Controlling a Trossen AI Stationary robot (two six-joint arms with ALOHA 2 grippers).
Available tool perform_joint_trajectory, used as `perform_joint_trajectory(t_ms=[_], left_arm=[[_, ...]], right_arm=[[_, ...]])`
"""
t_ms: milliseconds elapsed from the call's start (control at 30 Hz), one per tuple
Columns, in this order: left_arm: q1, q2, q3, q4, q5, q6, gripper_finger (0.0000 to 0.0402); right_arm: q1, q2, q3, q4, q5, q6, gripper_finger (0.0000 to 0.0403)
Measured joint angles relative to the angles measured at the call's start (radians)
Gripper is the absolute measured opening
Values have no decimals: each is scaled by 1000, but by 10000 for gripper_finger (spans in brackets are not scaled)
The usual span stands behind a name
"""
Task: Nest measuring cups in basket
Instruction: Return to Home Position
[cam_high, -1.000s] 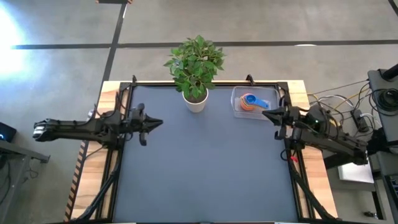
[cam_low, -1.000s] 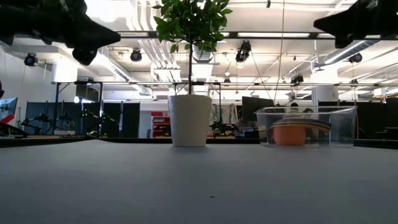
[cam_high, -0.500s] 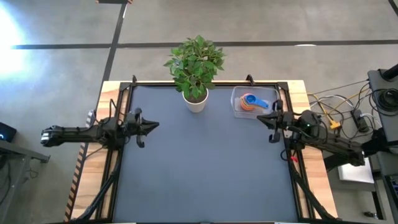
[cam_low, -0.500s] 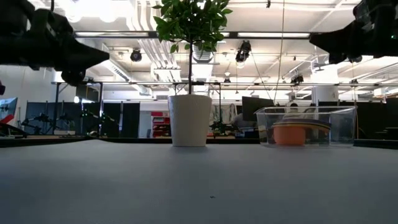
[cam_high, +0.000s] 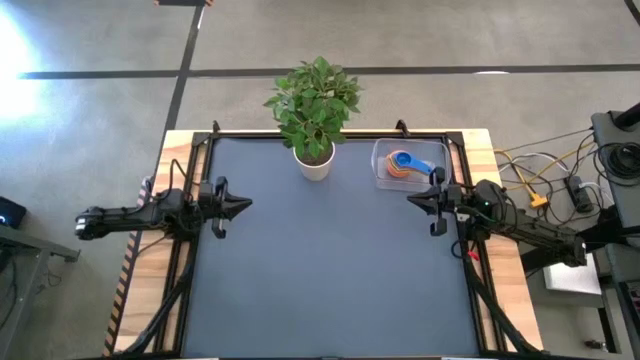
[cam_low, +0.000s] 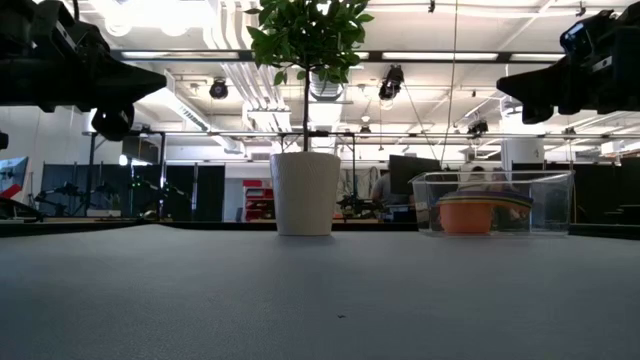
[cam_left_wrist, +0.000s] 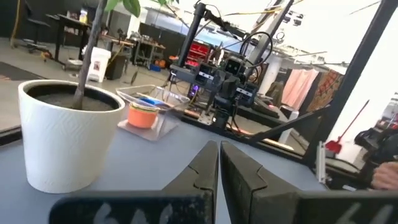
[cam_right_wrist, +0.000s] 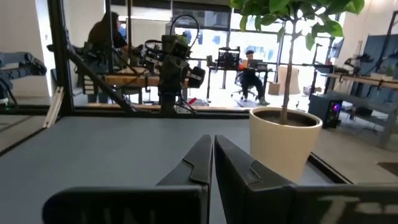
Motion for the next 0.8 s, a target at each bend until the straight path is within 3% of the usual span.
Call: perform_joint_trajectory(t_ms=[300,800], left_arm=[[0,19,0,2,0,-12,0],[1,24,8,3,0,-13,0]], right_arm=[[0,27,-1,-2,1,104,9],[0,33,1,-7,1,102,9]])
